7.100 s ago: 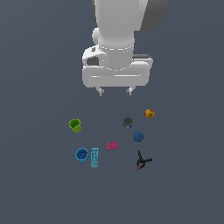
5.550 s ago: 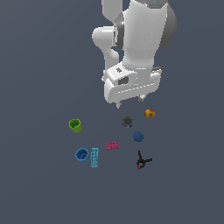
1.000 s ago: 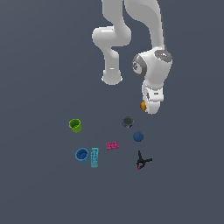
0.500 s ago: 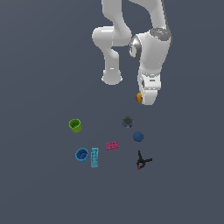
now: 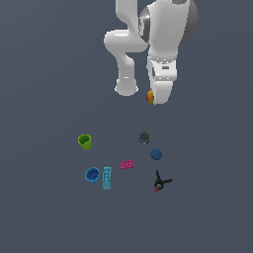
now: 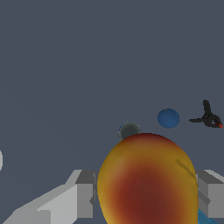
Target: Pick up a designated object from a clutter of objects.
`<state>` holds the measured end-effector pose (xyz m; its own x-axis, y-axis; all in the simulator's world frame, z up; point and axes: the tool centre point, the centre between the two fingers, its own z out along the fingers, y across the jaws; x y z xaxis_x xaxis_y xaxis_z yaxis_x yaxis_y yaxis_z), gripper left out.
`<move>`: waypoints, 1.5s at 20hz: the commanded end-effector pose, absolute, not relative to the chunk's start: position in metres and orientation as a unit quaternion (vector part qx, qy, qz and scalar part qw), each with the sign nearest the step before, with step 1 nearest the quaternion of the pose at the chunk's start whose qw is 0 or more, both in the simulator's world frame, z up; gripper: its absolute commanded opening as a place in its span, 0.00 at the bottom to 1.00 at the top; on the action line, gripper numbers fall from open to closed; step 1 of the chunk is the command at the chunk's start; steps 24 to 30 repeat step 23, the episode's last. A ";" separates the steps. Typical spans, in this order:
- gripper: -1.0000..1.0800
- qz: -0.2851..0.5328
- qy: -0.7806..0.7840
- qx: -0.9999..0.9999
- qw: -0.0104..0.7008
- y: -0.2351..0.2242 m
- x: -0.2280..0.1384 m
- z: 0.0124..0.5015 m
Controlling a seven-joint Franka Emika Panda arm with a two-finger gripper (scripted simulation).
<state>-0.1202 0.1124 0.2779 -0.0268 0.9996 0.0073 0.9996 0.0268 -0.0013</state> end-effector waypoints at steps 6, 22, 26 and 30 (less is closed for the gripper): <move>0.00 -0.001 -0.716 -0.698 0.002 0.078 -0.113 0.342; 0.00 0.000 -0.715 -0.699 0.000 0.047 -0.101 0.399; 0.00 0.000 -0.716 -0.699 0.000 0.047 -0.101 0.399; 0.00 0.000 -0.716 -0.699 0.000 0.047 -0.101 0.399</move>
